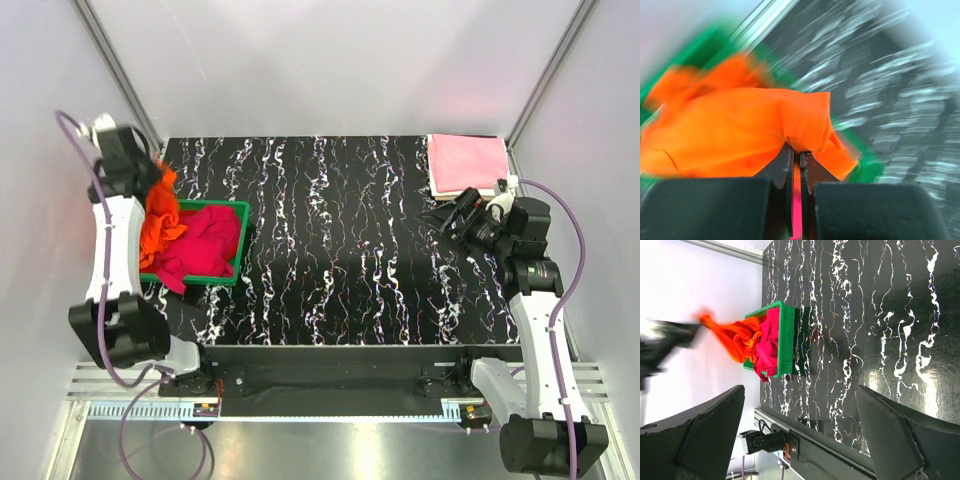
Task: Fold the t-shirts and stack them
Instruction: Grab the tshirt from the pile, then move the tshirt to the center of the board
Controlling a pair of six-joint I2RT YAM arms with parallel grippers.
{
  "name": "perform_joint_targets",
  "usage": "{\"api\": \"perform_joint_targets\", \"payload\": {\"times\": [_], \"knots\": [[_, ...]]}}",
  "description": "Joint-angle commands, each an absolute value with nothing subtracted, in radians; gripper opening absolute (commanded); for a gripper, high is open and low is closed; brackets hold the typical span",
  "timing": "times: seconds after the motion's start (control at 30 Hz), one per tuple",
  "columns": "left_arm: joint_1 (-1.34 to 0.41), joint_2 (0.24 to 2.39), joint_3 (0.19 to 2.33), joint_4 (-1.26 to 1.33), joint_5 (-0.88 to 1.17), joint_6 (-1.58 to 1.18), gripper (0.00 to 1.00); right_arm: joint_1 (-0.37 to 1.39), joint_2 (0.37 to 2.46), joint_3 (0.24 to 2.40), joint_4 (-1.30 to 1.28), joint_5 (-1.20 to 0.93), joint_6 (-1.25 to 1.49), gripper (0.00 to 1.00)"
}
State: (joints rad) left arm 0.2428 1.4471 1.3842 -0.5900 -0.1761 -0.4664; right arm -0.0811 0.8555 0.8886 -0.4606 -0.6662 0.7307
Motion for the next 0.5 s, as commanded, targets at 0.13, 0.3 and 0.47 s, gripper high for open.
{"api": "perform_joint_targets", "payload": {"times": [0.13,0.3,0.47], "knots": [[0.115,1.299,1.934,-0.442,0.357,-0.524,0.0,-0.081,0.874,0.916,-0.43,-0.641,0.742,1.0],[0.043,1.246,1.883,-0.159,0.635,-0.795,0.0,-0.081,0.885,0.907,-0.433,-0.626,0.733,1.0],[-0.064,1.146,1.479,0.101,0.733,-0.914,0.0,-0.081,0.87,0.894,-0.434,-0.591,0.732,1.0]]}}
